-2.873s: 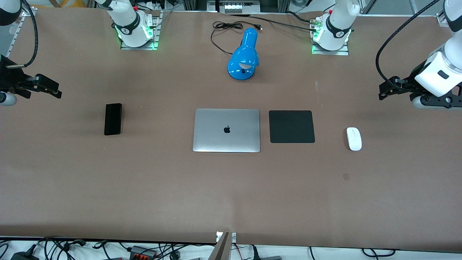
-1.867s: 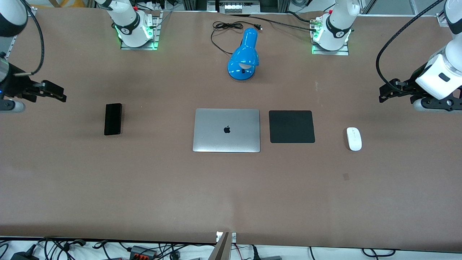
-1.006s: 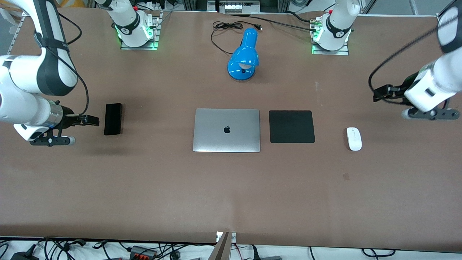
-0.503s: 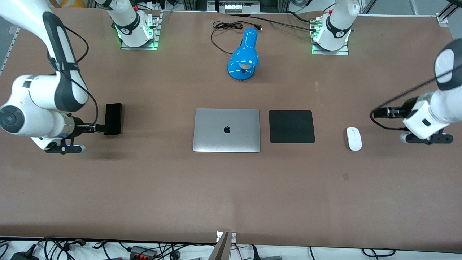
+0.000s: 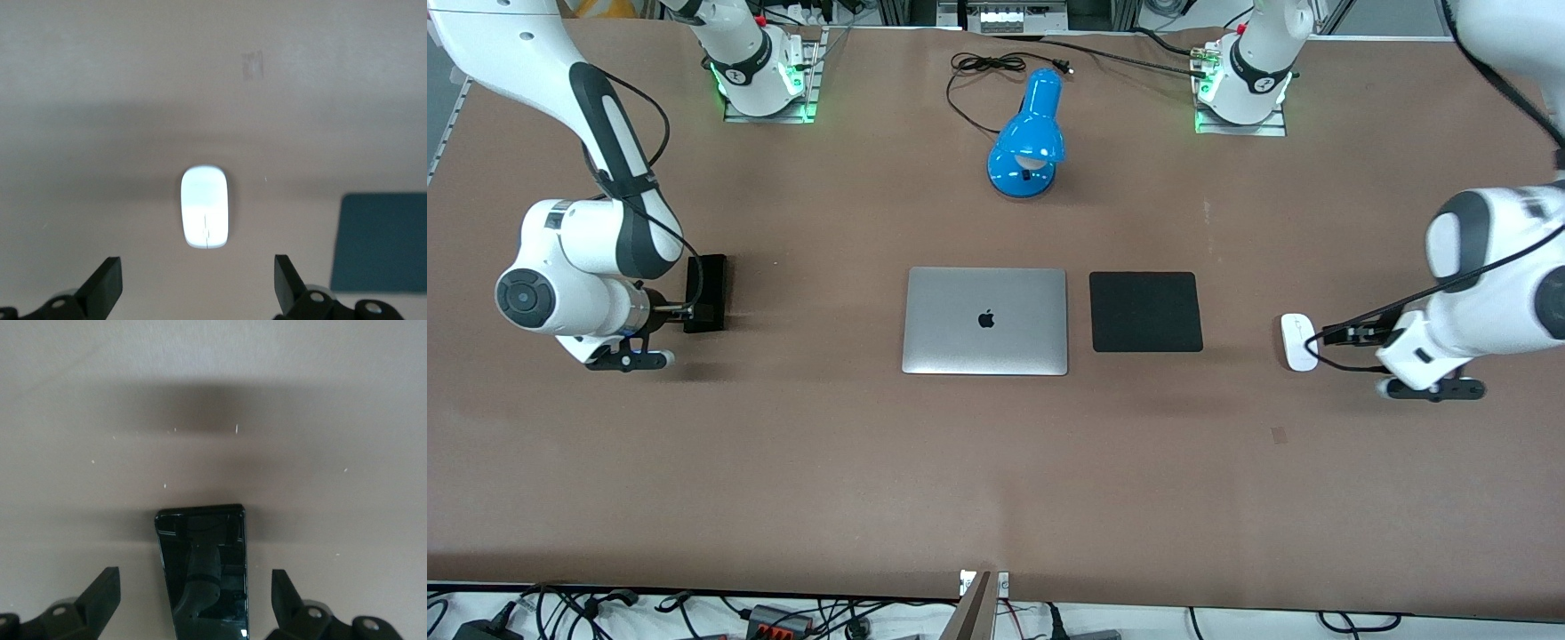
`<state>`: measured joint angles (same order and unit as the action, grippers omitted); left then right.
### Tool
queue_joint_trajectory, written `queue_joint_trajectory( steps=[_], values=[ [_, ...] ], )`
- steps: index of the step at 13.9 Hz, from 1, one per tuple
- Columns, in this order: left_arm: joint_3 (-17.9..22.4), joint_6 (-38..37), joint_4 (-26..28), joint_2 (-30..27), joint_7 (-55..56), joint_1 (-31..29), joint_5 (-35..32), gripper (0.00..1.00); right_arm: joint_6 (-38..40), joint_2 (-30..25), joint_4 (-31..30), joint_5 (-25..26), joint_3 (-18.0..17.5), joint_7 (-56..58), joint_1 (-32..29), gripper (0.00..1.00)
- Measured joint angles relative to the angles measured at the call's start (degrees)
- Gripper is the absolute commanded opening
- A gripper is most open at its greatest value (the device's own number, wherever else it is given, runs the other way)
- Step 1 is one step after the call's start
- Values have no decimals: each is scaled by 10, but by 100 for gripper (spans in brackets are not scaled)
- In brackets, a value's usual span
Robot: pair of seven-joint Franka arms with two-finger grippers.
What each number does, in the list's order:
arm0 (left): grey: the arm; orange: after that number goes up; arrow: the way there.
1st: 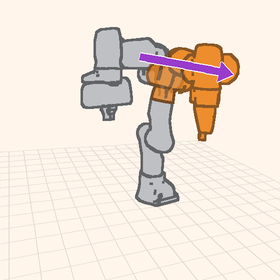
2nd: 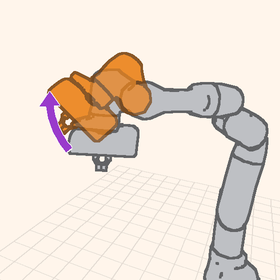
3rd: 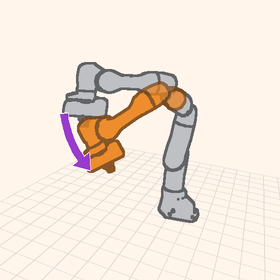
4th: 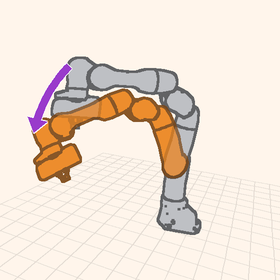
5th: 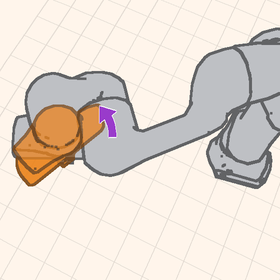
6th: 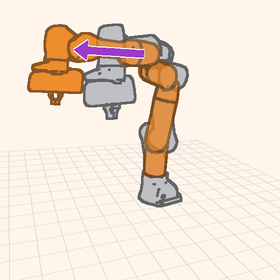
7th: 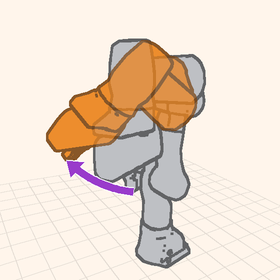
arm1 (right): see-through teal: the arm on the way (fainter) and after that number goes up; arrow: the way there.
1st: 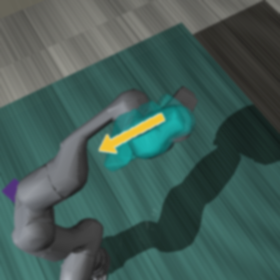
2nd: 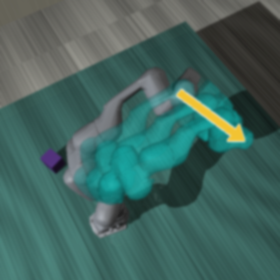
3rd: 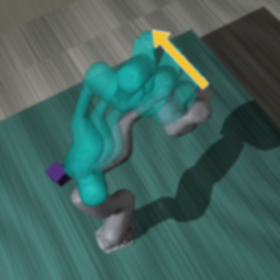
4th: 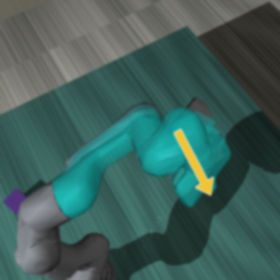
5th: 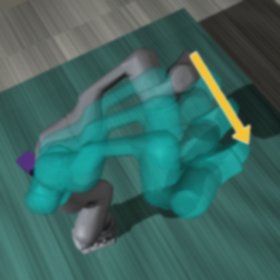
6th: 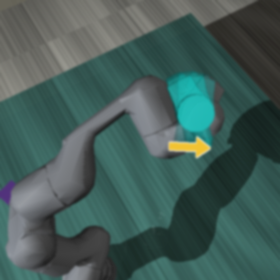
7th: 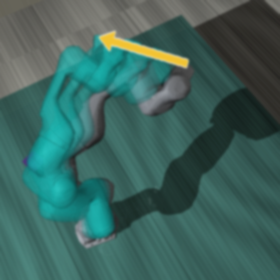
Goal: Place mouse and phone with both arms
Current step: 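Reach the right gripper to the black phone while the left gripper reaches the mouse, then close the right gripper on the phone while the left gripper grasps the mouse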
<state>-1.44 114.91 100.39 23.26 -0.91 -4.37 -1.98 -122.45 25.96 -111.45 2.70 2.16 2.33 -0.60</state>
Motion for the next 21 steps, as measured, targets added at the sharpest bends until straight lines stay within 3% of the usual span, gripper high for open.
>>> queue_joint_trajectory(
  steps=[7, 16, 17, 18, 19, 21],
  values=[
    [0, 305, 192, 7, -25, 0, -1, 100, -61, -2, -67, 0, 1, 0, 0, 100],
    [0, 393, 227, 52, -54, -16, -1, 99, -88, -2, -105, 0, 3, 0, -9, 100],
    [0, 393, 228, 53, -54, -16, -1, 90, -88, -1, -107, 0, 3, 0, -10, 100],
    [0, 393, 230, 53, -54, -16, -1, 70, -88, 0, -110, 0, 3, 0, -10, 100],
    [0, 393, 232, 53, -54, -16, -1, 64, -88, 1, -111, 0, 3, 0, -10, 100],
    [0, 393, 234, 52, -54, -16, -1, 43, -88, 4, -112, 0, 3, 0, -10, 100]
  ],
)
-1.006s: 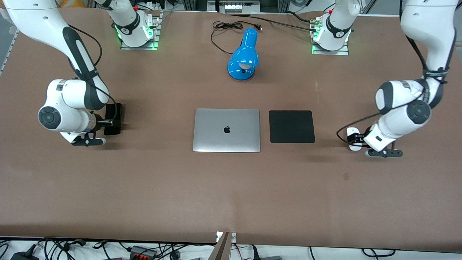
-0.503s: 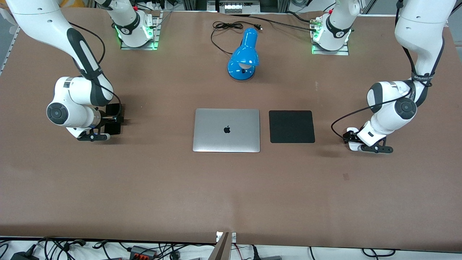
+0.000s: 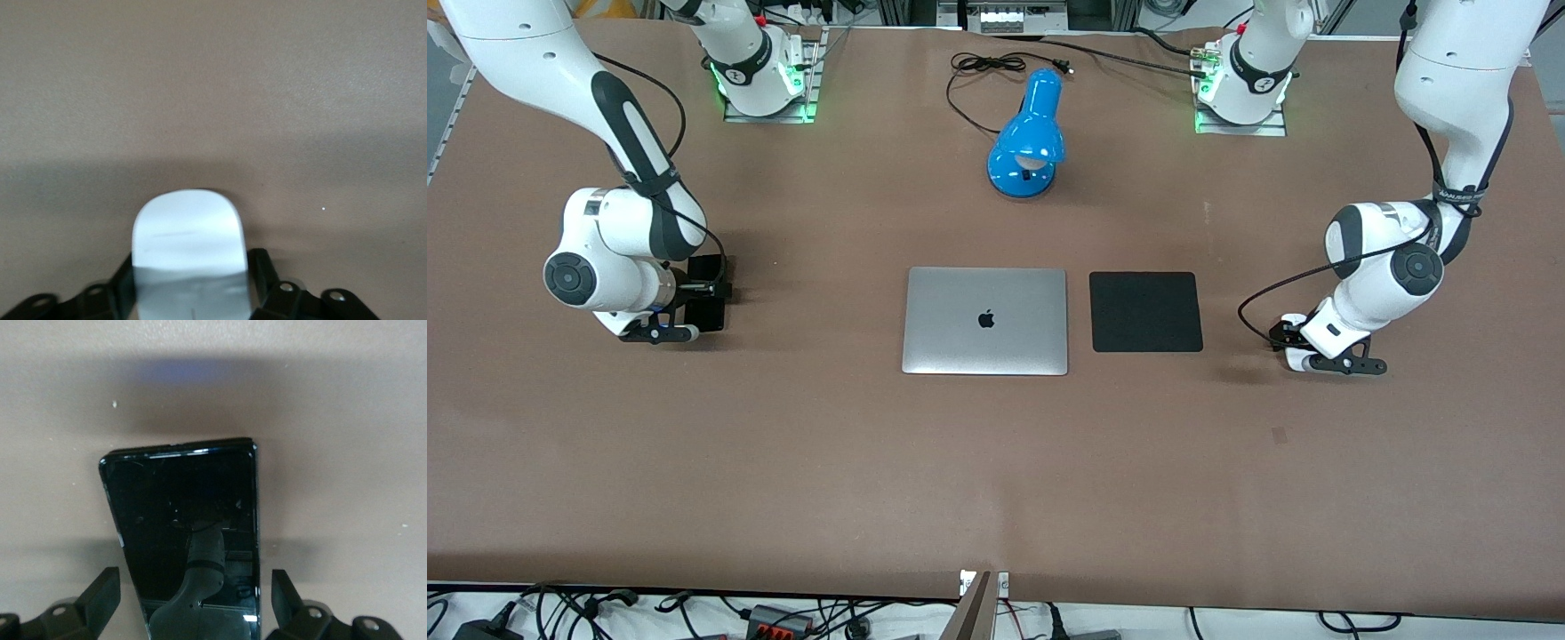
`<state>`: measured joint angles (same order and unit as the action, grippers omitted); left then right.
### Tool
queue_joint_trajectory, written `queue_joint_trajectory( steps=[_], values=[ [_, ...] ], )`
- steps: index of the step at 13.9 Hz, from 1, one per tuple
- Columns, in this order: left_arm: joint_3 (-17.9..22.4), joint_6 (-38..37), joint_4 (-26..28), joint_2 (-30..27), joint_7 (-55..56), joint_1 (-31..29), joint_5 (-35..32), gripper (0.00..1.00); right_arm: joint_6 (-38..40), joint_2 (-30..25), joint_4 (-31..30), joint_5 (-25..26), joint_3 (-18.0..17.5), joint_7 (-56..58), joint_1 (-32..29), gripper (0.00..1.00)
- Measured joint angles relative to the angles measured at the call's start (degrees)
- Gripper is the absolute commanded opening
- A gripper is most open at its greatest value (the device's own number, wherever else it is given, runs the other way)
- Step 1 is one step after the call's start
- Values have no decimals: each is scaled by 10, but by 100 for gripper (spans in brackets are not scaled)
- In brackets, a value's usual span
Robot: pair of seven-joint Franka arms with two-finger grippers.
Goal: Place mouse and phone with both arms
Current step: 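Close the right gripper on the phone while the left gripper grasps the mouse, then carry the phone toward the laptop while the left gripper carries the mouse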
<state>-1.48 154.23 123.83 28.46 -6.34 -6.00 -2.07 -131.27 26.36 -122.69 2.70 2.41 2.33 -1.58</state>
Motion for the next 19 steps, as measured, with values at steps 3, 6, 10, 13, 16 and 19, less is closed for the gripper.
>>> queue_joint_trajectory(
  steps=[3, 6, 10, 13, 16, 19],
  values=[
    [0, 0, 0, -1, 0, 0, 0, 40, 0, 6, 0, 0, 0, 0, 0, 100],
    [0, 0, -2, -4, 0, 0, 0, 40, 0, 8, 0, 0, 0, 0, 0, 64],
    [-2, -48, -22, -17, 0, 0, 0, 40, 3, 4, 3, 0, 0, 0, 0, 23],
    [-7, -133, -56, -40, 1, 4, 0, 40, 3, 4, 3, 0, 0, 0, 0, 19],
    [-28, -249, -117, -60, 6, 8, 0, 40, 0, 3, 6, 0, -1, 1, 0, 19],
    [-39, -378, -203, -63, 58, 42, 0, 40, 28, 0, 46, 0, -11, 0, 3, 18]
  ],
)
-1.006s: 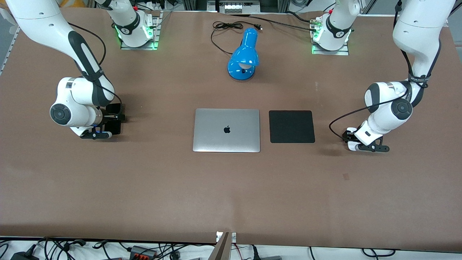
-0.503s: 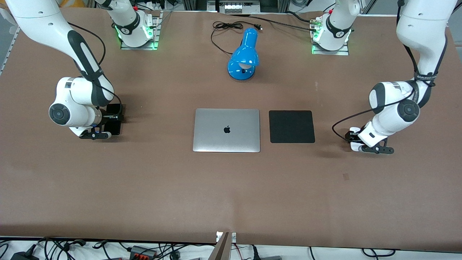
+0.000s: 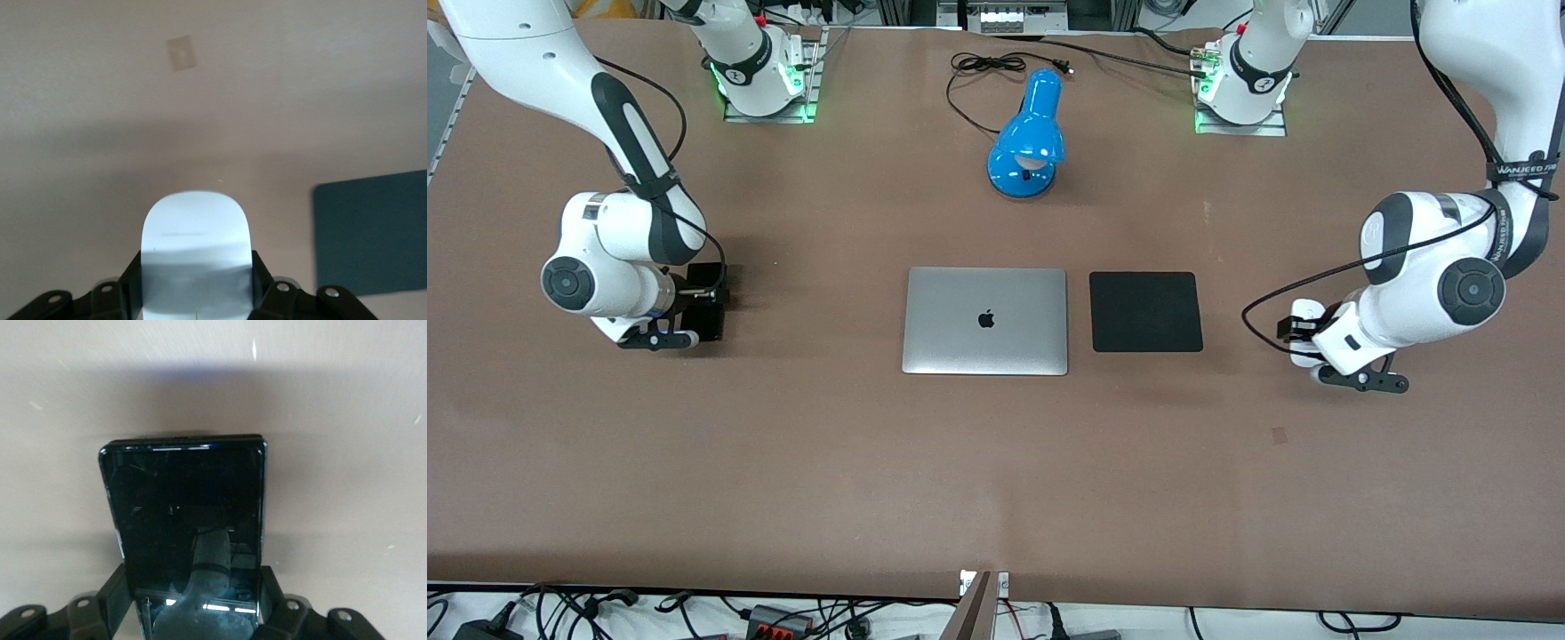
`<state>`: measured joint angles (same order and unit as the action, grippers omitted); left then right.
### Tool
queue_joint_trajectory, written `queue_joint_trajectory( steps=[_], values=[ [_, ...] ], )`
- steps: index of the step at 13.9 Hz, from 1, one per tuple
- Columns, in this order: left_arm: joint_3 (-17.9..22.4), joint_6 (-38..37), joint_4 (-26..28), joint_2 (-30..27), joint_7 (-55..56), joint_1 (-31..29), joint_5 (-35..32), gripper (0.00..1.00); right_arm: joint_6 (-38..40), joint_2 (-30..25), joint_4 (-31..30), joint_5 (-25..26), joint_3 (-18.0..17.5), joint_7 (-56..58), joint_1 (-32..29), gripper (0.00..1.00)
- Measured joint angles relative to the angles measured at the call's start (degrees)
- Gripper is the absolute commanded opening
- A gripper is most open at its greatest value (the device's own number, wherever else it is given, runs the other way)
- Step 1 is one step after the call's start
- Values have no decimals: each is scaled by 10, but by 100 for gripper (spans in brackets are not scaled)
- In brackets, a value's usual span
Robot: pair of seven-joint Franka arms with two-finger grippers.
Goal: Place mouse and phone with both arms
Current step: 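Carry the phone toward the laptop while the left gripper carries the mouse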
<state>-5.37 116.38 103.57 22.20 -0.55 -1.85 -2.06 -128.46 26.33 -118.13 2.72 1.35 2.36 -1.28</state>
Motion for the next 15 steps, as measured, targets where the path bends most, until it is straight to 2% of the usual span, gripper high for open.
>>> queue_joint_trajectory(
  steps=[4, 8, 11, 15],
  values=[
    [-4, -22, -4, 7, 124, 93, 0, 40, 61, -4, 82, -13, -28, -26, 16, 18],
    [-6, -1, 13, 27, 250, 188, 0, 38, 63, 7, 110, -61, -34, -124, 87, 18],
    [-5, 113, 78, 35, 272, 204, 0, 38, 63, 52, 160, -99, -35, -162, 134, 18],
    [-3, 248, 159, 39, 273, 204, 0, 38, 62, 107, 203, -105, -35, -170, 167, 18]
  ],
)
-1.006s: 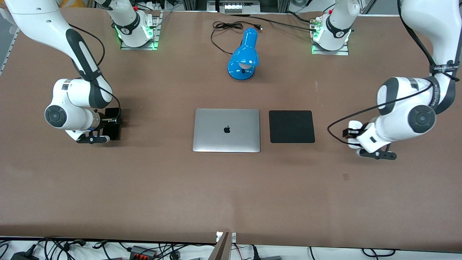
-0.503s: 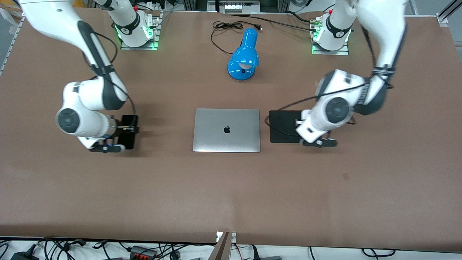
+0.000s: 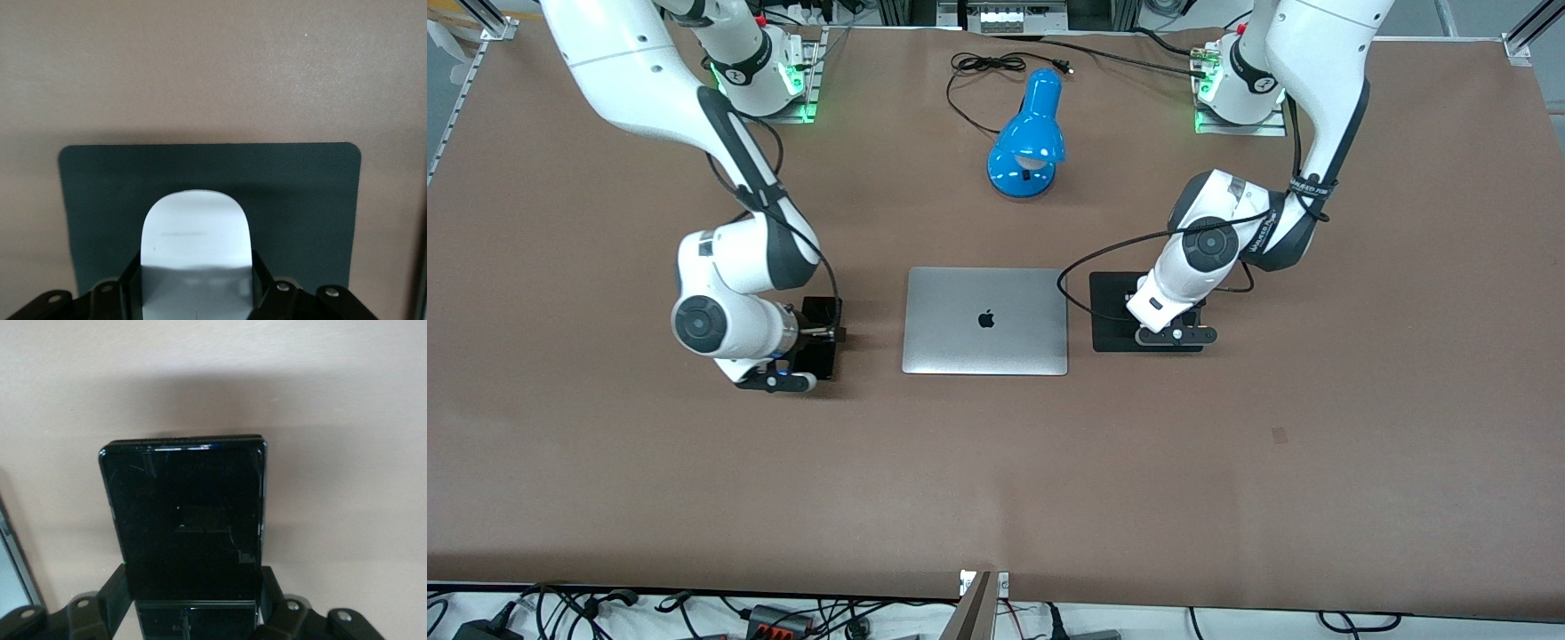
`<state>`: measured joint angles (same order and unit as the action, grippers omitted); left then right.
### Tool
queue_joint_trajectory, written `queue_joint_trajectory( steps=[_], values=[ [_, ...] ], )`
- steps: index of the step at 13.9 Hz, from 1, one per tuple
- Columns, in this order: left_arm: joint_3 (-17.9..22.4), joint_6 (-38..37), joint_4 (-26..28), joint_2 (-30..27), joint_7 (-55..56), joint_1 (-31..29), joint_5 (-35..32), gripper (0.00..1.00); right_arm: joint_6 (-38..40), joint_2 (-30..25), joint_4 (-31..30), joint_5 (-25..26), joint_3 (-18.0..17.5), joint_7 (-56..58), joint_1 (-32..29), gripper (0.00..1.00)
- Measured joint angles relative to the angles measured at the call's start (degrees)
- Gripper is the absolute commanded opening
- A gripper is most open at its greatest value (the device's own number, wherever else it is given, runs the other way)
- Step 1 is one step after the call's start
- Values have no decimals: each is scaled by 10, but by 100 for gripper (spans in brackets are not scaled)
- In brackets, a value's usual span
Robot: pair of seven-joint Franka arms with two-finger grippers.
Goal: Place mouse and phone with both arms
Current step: 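Carry the phone toward the laptop while the left gripper carries the mouse, then lower the phone beside the laptop while the left gripper lowers the mouse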
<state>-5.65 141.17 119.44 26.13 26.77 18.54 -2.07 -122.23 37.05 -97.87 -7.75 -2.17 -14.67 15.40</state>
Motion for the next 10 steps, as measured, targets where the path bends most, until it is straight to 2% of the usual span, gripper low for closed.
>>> queue_joint_trajectory(
  steps=[5, 6, 8, 9, 10],
  values=[
    [0, 50, 28, 7, 1, 1, 0, 39, 1, 18, 12, -7, -1, -31, 53, 18],
    [0, 56, 29, 10, 1, 1, 0, 45, 1, 21, 11, -7, -1, -43, 64, 18],
    [0, 61, 29, 15, 2, 2, 0, 81, 1, 28, 9, -7, 0, -56, 75, 18],
    [0, 62, 29, 17, 2, 2, 0, 89, 0, 30, 4, -7, 1, -57, 74, 18],
    [0, 62, 29, 17, 3, 3, 0, 92, -2, 32, -3, -7, 3, -57, 72, 18]
  ],
)
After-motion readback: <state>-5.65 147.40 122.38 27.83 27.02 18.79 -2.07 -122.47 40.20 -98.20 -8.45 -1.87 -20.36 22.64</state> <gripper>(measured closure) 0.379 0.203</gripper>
